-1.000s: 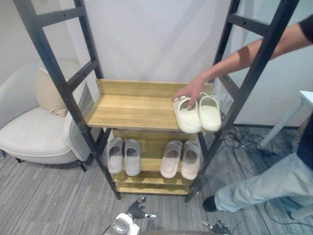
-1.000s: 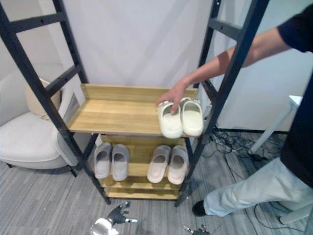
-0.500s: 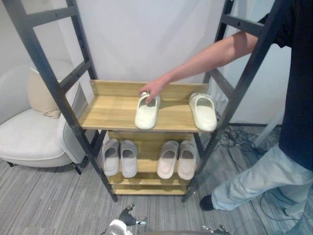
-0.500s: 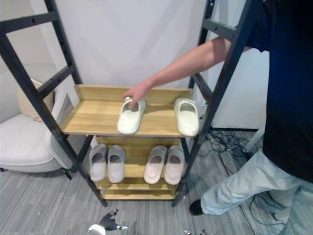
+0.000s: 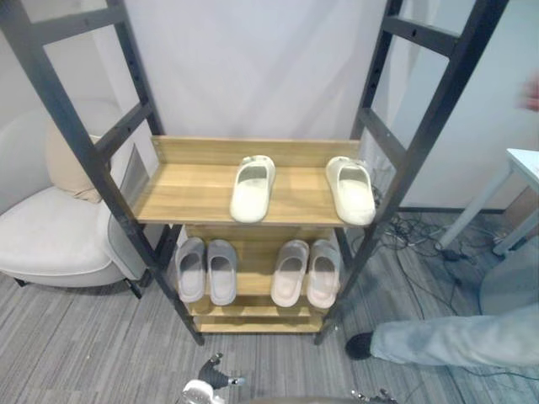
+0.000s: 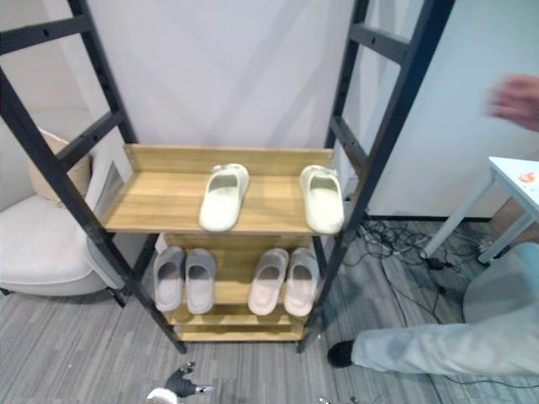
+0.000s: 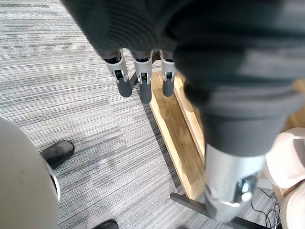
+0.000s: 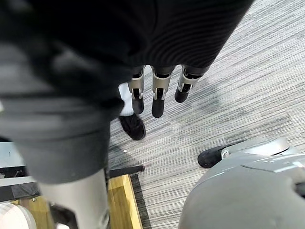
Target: Organize the slippers on the shoe rack
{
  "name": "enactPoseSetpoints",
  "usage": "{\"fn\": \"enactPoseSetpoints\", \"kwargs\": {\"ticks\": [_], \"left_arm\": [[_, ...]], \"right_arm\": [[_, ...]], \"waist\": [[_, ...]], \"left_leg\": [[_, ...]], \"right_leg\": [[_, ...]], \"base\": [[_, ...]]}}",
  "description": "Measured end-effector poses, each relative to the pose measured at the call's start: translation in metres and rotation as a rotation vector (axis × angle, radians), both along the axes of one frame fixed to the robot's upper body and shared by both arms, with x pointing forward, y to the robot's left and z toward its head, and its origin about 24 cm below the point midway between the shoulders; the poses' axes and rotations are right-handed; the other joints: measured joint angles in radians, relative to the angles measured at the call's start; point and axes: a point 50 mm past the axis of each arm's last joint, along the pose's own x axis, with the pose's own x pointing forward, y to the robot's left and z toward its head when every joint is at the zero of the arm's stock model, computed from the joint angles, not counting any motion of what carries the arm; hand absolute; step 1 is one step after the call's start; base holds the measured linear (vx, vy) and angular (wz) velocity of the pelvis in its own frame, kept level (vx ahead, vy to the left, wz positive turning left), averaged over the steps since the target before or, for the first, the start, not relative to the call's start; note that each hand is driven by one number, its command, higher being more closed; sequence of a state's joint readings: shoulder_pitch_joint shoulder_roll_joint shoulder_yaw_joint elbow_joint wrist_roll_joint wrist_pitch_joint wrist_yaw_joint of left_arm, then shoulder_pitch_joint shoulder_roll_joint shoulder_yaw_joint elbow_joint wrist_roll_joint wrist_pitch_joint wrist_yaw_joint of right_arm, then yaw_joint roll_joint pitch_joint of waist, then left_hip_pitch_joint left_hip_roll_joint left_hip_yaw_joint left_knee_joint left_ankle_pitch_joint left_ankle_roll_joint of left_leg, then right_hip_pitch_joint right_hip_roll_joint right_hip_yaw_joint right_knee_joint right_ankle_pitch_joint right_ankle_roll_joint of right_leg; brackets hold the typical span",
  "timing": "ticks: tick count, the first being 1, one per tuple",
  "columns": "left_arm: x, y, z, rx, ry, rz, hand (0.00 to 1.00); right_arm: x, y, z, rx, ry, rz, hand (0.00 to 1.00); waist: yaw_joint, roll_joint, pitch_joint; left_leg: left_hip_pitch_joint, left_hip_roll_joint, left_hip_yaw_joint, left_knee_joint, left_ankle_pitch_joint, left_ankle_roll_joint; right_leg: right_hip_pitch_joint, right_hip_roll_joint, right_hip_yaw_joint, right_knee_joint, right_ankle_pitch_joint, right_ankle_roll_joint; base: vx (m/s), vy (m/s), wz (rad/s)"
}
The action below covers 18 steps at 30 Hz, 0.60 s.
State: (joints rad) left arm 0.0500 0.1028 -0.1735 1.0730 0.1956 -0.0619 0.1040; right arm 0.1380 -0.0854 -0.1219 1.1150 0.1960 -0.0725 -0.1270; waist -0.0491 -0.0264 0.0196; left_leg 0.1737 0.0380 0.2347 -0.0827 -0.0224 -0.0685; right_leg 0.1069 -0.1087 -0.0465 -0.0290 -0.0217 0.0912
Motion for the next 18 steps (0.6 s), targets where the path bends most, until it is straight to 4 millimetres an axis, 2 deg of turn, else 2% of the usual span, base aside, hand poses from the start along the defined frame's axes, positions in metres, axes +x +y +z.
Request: {"fn": "enactPoseSetpoints", "kwargs": {"ticks": [6, 12, 15, 16, 18], "left_arm": [[0.001, -0.001, 0.000, -0.002, -0.002, -0.006, 0.00], [0.011, -0.028, 0.004, -0.023, -0.037, -0.202, 0.00], [0.024, -0.062, 0.016, -0.111, -0.126, -0.324, 0.00], [0.031, -0.079, 0.025, -0.167, -0.178, -0.379, 0.00], [0.043, -0.109, 0.046, -0.291, -0.279, -0.444, 0.00]], "right_arm": [[0.001, -0.001, 0.000, -0.002, -0.001, 0.001, 0.00], [0.000, -0.003, 0.001, -0.010, 0.001, 0.014, 0.00], [0.000, -0.004, 0.001, -0.014, 0.001, 0.021, 0.00], [0.000, -0.005, 0.001, -0.015, 0.001, 0.021, 0.00], [0.000, -0.006, 0.001, -0.020, 0.001, 0.024, 0.00]], "waist": [[0.000, 0.005, 0.003], [-0.003, 0.010, 0.011], [-0.003, 0.008, 0.015], [-0.003, 0.018, 0.016], [-0.006, 0.015, 0.013]], "left_leg": [[0.000, -0.001, -0.011, 0.000, 0.000, 0.000], [-0.002, 0.000, -0.027, 0.000, 0.000, 0.000], [-0.007, 0.002, -0.031, 0.000, -0.001, -0.001], [-0.018, 0.002, -0.035, 0.000, -0.002, -0.002], [-0.030, 0.002, -0.040, 0.001, -0.002, -0.003]], "right_leg": [[0.004, 0.000, -0.003, -0.008, 0.001, 0.000], [0.010, 0.000, -0.012, -0.011, 0.000, 0.000], [0.008, -0.001, -0.017, -0.012, 0.000, 0.000], [-0.001, -0.002, -0.021, -0.012, 0.000, 0.000], [-0.010, -0.003, -0.024, -0.012, 0.000, 0.000]], "base": [[0.00, 0.000, 0.01], [-0.01, -0.013, 0.05], [-0.02, -0.023, 0.05], [-0.01, -0.024, 0.09], [0.00, -0.021, 0.09]]}}
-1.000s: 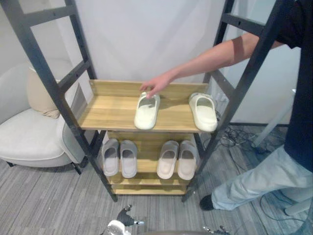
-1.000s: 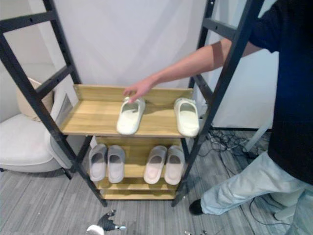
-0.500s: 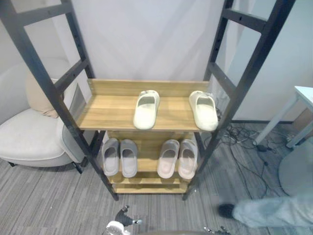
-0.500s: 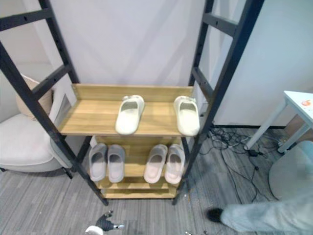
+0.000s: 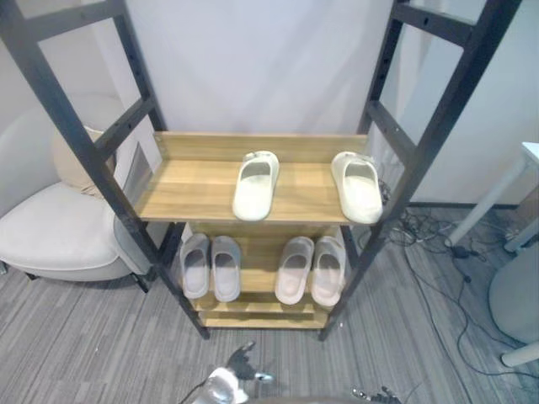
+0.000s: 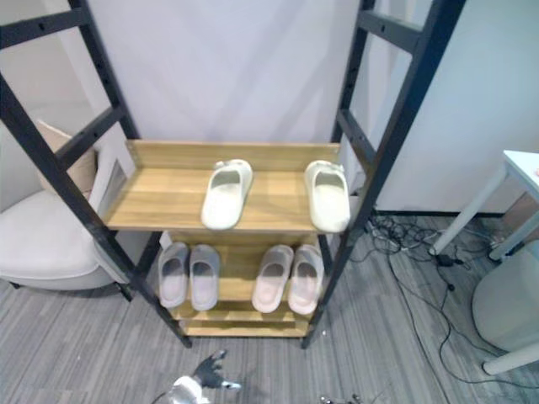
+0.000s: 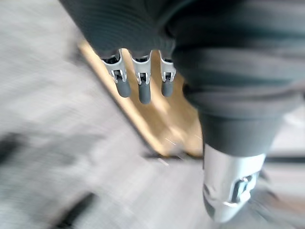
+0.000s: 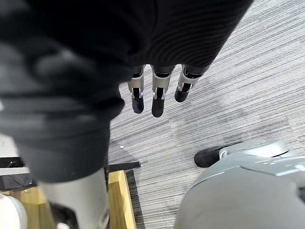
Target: Organize the slippers on the shoe rack
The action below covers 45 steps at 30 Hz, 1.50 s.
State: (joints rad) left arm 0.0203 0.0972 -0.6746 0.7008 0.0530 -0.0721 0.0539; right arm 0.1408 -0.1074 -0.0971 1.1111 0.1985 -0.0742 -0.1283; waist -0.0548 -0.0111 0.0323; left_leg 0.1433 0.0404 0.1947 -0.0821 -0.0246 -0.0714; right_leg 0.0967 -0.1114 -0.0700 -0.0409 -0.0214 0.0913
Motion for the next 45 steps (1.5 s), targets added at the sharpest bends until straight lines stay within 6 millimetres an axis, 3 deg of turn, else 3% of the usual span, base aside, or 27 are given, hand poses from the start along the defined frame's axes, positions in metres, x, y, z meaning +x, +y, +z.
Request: {"fn": "enactPoseSetpoints", "kwargs": {"ticks": [1, 2, 4, 5, 6, 9, 14, 20, 32, 36, 45], "left_arm": [[0.004, -0.015, 0.013, -0.074, -0.040, -0.037, 0.00], [0.011, -0.038, 0.039, -0.208, -0.107, -0.087, 0.00], [0.020, -0.063, 0.082, -0.424, -0.200, -0.125, 0.00], [0.024, -0.067, 0.091, -0.466, -0.224, -0.129, 0.00], [0.036, -0.074, 0.120, -0.568, -0.309, -0.141, 0.00], [0.071, -0.073, 0.173, -0.661, -0.530, -0.138, 0.00], [0.107, -0.059, 0.212, -0.649, -0.731, -0.031, 0.00], [0.143, -0.035, 0.223, -0.532, -0.838, 0.127, 0.00], [0.210, 0.043, 0.240, -0.186, -0.966, 0.450, 0.00], [0.222, 0.066, 0.252, -0.124, -0.997, 0.525, 0.00], [0.229, 0.082, 0.264, -0.087, -1.030, 0.585, 0.00]], "right_arm": [[0.000, -0.001, 0.000, -0.003, 0.000, 0.003, 0.00], [0.000, -0.003, 0.000, -0.008, 0.001, 0.004, 0.00], [0.000, -0.005, 0.001, -0.017, -0.003, 0.015, 0.00], [0.000, -0.005, 0.001, -0.020, -0.003, 0.018, 0.00], [0.002, -0.006, 0.002, -0.027, -0.006, 0.025, 0.00], [0.005, -0.009, 0.003, -0.037, -0.010, 0.031, 0.00], [0.010, -0.009, 0.003, -0.050, -0.015, 0.046, 0.00], [0.014, -0.006, 0.004, -0.049, -0.021, 0.063, 0.00], [0.018, -0.001, 0.005, -0.026, -0.048, 0.069, 0.00], [0.020, -0.001, 0.006, -0.015, -0.068, 0.046, 0.00], [0.022, -0.001, 0.007, -0.008, -0.082, 0.043, 0.00]], "waist": [[-0.001, 0.004, 0.001], [-0.001, 0.009, 0.000], [-0.001, 0.020, -0.008], [-0.002, 0.022, -0.009], [-0.003, 0.029, -0.013], [-0.003, 0.036, -0.025], [-0.005, 0.035, -0.031], [-0.010, 0.020, -0.033], [-0.029, 0.006, -0.027], [-0.034, 0.003, -0.016], [-0.048, 0.013, -0.006]], "left_leg": [[-0.003, 0.000, -0.002, 0.000, 0.000, 0.000], [-0.004, 0.000, -0.003, 0.000, -0.001, 0.003], [-0.005, 0.000, -0.003, -0.001, -0.003, 0.004], [-0.006, -0.001, -0.002, -0.001, -0.003, 0.004], [-0.007, -0.001, -0.002, -0.001, -0.004, 0.005], [-0.023, 0.003, -0.005, 0.001, -0.004, 0.005], [-0.023, 0.002, -0.006, 0.001, -0.004, 0.006], [-0.027, 0.003, -0.001, 0.010, -0.004, 0.006], [-0.042, 0.005, 0.031, 0.008, -0.004, 0.006], [-0.047, 0.004, 0.043, -0.002, -0.003, 0.005], [-0.058, 0.004, 0.043, -0.001, -0.003, 0.006]], "right_leg": [[-0.001, 0.000, 0.000, 0.000, 0.000, 0.000], [-0.002, 0.001, 0.000, 0.000, 0.000, 0.000], [-0.002, 0.002, 0.000, 0.001, 0.000, 0.000], [-0.002, 0.003, 0.000, 0.001, 0.000, 0.000], [-0.003, 0.006, 0.000, -0.001, 0.000, 0.000], [-0.016, 0.010, -0.002, -0.001, 0.000, -0.001], [-0.016, 0.009, -0.003, -0.001, 0.001, -0.001], [-0.015, 0.009, -0.002, -0.010, 0.011, -0.006], [-0.036, 0.012, 0.024, -0.036, 0.034, -0.007], [-0.051, 0.013, 0.037, -0.037, 0.037, -0.007], [-0.064, 0.014, 0.043, -0.038, 0.038, -0.008]], "base": [[0.02, -0.019, 0.05], [0.03, -0.019, 0.03], [0.04, -0.016, 0.00], [0.05, -0.017, -0.02], [0.04, -0.022, -0.02], [0.01, -0.039, 0.00], [0.00, -0.006, 0.00], [-0.04, -0.019, -0.02], [-0.03, -0.016, -0.08], [0.00, -0.014, -0.09], [0.00, -0.013, -0.01]]}}
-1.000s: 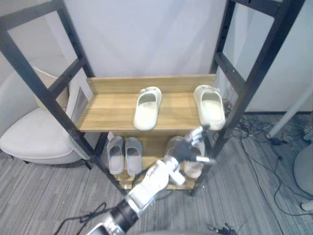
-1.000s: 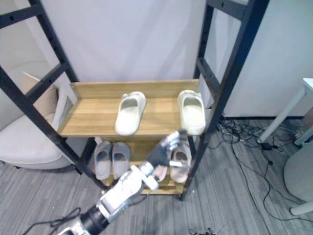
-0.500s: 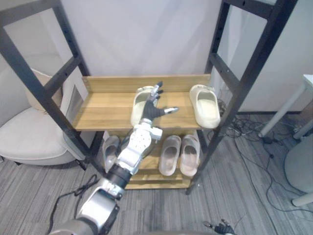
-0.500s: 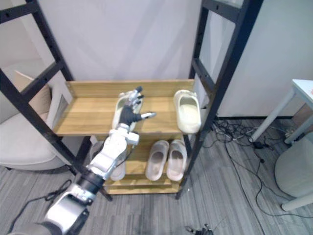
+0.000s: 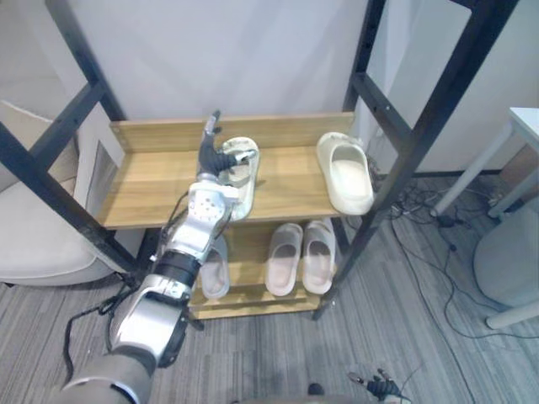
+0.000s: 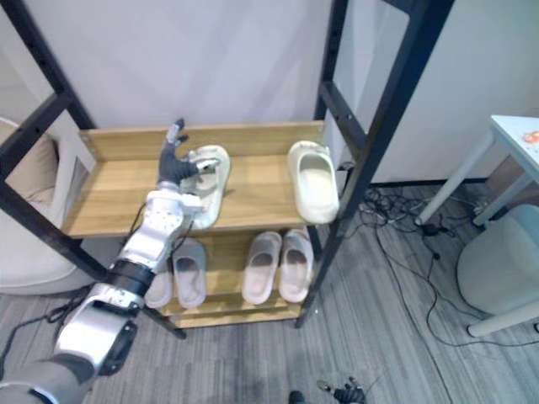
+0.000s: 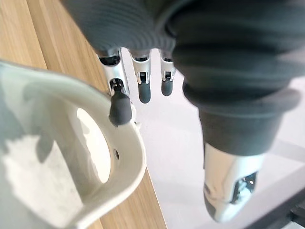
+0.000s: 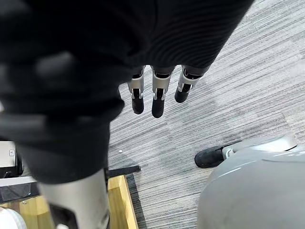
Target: Organize the slippers on the shoe rack
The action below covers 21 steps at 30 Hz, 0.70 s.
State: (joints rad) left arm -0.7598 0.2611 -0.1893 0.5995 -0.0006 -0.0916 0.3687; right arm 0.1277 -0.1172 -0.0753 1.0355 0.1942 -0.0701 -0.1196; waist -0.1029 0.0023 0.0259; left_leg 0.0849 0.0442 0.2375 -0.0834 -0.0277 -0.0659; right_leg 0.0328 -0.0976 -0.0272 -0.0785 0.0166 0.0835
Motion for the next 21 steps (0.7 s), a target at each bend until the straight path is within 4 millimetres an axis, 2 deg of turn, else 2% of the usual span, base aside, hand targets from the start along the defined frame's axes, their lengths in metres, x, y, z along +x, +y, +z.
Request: {"fn": "enactPoseSetpoints", "kwargs": {"ticks": [7, 17, 21], "left_arm": [[0.001, 0.006, -0.002, -0.013, 0.018, 0.027, 0.00], [-0.001, 0.016, 0.008, -0.086, -0.024, 0.056, 0.00], [-0.004, 0.021, 0.003, -0.129, -0.021, 0.079, 0.00]], "right_arm": [[0.000, -0.001, 0.000, -0.002, -0.001, 0.000, 0.00], [0.000, -0.001, 0.000, -0.002, -0.003, 0.001, 0.00], [0.000, -0.001, 0.000, -0.003, -0.003, 0.002, 0.00]], "waist": [[-0.003, 0.004, 0.003], [-0.003, 0.015, 0.010], [-0.003, 0.015, 0.010]], "left_leg": [[0.000, 0.000, 0.000, 0.001, 0.000, 0.000], [0.000, 0.001, -0.003, -0.001, 0.000, 0.000], [0.000, 0.000, -0.003, 0.000, 0.000, 0.000]], "right_leg": [[-0.003, 0.000, 0.002, 0.000, 0.005, -0.003], [0.002, 0.001, 0.000, -0.007, 0.006, -0.003], [0.003, 0.001, 0.001, -0.005, 0.006, -0.003]], "base": [[-0.05, -0.025, -0.02], [0.00, -0.013, 0.01], [0.00, 0.000, 0.00]]}}
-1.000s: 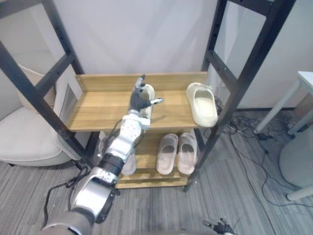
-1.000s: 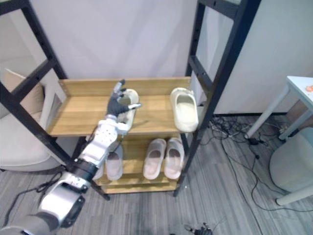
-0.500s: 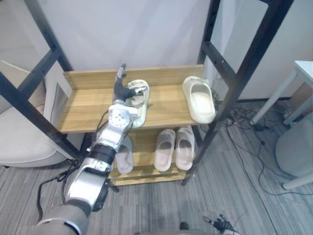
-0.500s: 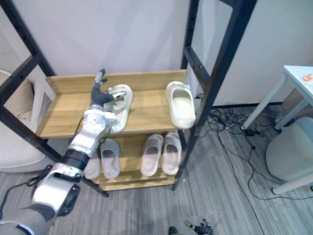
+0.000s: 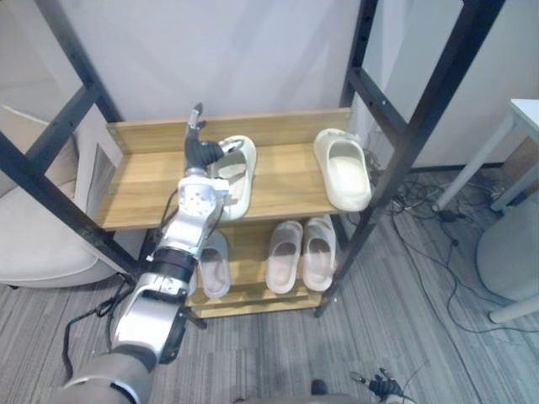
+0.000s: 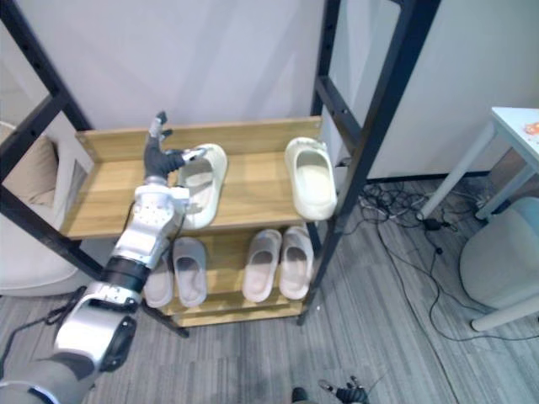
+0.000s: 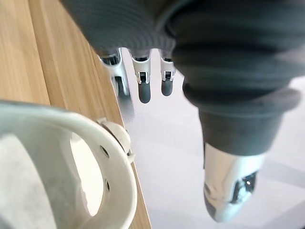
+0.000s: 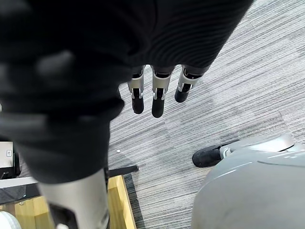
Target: Organize the slippers on the shoe rack
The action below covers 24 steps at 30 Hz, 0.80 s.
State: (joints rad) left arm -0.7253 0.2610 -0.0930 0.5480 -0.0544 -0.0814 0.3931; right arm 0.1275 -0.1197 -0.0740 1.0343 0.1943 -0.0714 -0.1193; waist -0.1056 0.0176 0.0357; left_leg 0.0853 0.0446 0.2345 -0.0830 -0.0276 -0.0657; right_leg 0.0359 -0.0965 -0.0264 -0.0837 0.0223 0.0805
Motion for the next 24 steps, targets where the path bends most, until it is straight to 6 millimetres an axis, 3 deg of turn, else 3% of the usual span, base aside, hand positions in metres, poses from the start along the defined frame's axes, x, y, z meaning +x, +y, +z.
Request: {"fn": "enactPoseSetpoints", "kwargs": {"ticks": [8, 19, 24], "left_arm": [[-0.005, 0.004, -0.014, 0.000, 0.035, 0.012, 0.00], [-0.004, -0.001, -0.023, 0.181, 0.081, -0.018, 0.00], [0.005, -0.002, -0.017, 0.283, 0.103, -0.050, 0.00]], "right_arm": [[0.000, 0.000, 0.000, 0.000, 0.002, 0.001, 0.00], [0.000, 0.000, 0.000, 0.001, 0.002, 0.007, 0.00], [-0.001, 0.001, 0.000, 0.005, 0.001, 0.007, 0.00]], "waist": [[0.001, 0.000, 0.000], [-0.001, -0.001, 0.000], [-0.002, -0.002, 0.001]], "left_leg": [[0.003, 0.000, -0.001, 0.003, 0.001, 0.001], [0.002, 0.000, 0.000, 0.000, 0.001, 0.001], [0.002, 0.000, 0.002, 0.000, 0.001, 0.001]], "right_leg": [[0.000, -0.001, 0.000, 0.008, 0.000, 0.000], [-0.002, 0.000, 0.000, 0.006, 0.000, 0.000], [-0.004, 0.000, 0.002, 0.006, 0.000, 0.000]], "base": [[0.00, 0.000, 0.00], [0.00, 0.000, 0.00], [0.00, 0.000, 0.00]]}}
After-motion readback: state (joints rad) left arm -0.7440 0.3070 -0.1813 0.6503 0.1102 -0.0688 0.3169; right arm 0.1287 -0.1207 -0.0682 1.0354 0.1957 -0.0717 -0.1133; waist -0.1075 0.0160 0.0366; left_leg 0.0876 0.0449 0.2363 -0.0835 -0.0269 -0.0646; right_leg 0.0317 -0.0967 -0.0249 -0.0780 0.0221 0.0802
